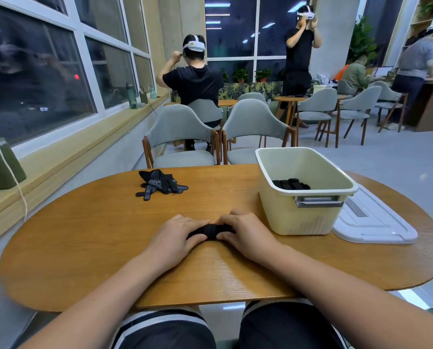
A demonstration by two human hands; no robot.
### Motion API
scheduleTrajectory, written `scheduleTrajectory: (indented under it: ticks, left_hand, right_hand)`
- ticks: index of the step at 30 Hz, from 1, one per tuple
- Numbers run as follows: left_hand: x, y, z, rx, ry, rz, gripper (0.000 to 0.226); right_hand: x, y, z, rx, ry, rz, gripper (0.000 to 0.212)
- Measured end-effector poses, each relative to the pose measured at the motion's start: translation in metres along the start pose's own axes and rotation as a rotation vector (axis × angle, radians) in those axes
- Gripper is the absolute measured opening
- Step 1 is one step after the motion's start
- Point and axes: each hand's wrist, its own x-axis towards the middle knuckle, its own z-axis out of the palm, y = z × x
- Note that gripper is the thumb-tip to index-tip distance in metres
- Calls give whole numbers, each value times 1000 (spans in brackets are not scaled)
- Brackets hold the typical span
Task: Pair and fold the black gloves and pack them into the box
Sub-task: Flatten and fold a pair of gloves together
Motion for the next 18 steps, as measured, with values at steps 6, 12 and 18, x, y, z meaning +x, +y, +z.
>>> scheduleTrajectory:
  ticks: [6,12,18]
  left_hand:
    - [7,11,-26,9,37,40,45]
    - [33,41,-77,21,145,110,41]
    - [77,89,-101,-48,205,195,34]
  right_hand:
    - [8,-10,-15,-21,39,-33,22]
    - [23,-33,-78,-156,145,-87,22]
    - [22,-30,-155,-257,179,-71,20]
